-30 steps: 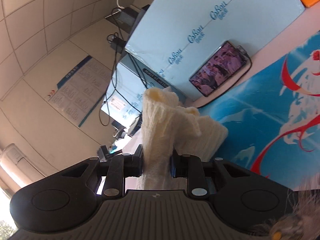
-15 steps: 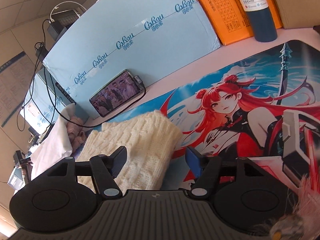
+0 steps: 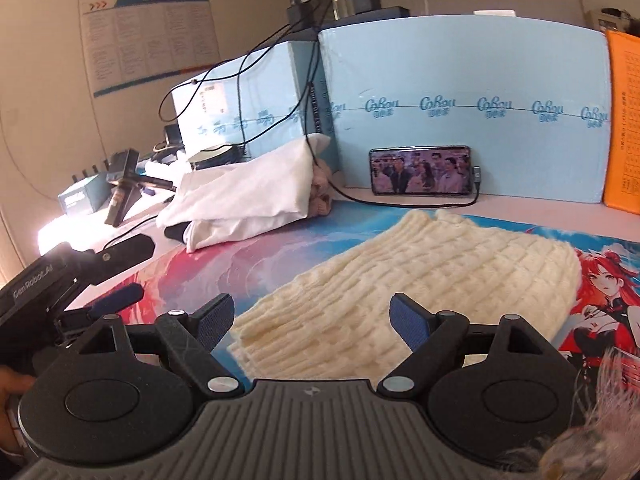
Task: Fold clothes
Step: 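Lay the cream sweater flat on the desk mat and open both grippers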
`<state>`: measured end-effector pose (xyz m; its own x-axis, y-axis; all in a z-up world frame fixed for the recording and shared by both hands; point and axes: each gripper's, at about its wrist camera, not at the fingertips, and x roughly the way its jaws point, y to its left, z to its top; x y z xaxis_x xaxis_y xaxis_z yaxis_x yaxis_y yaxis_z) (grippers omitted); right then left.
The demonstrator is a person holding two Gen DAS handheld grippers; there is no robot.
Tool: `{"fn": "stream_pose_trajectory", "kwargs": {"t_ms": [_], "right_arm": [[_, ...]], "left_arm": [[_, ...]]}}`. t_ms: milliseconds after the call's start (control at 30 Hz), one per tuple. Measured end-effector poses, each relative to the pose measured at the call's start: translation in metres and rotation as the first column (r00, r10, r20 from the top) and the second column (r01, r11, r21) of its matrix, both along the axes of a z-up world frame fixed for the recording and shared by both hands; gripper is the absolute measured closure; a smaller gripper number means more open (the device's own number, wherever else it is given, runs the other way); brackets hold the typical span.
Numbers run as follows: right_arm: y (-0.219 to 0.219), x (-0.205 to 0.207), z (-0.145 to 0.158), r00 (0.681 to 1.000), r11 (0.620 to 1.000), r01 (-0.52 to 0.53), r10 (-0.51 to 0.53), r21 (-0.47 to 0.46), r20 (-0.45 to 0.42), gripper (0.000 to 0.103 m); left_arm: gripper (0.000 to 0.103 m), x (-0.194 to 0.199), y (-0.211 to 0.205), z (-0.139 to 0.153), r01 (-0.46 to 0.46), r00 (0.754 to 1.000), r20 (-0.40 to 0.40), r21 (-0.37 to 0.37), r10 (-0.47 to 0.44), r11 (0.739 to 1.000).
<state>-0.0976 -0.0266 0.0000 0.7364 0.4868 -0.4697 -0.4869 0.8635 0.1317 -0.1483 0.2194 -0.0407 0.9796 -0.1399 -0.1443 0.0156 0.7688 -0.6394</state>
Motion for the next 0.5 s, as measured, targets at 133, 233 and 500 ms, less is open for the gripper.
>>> {"fn": "stream_pose_trajectory", "kwargs": {"t_ms": [133, 233, 500], "right_arm": [[0.032, 0.015, -0.018, 0.997, 0.994, 0.053, -0.058, -0.096, -0.050, 0.018], [0.037, 0.024, -0.033, 0.990, 0.986, 0.120, -0.128, -0.113, -0.065, 0.018], [-0.003, 0.022, -0.034, 0.970, 0.964, 0.233, -0.221, 0.126, -0.106, 0.089]], "left_arm": [[0.013, -0.002, 0.002, -0.004, 0.008, 1.000, -0.009, -0.003, -0.008, 1.000], [0.013, -0.001, 0.003, -0.007, 0.021, 1.000, -0.016, -0.004, -0.021, 1.000], [0.012, 0.007, -0.003, -0.010, 0.072, 0.997, -0.040, -0.004, -0.073, 0.997]]}}
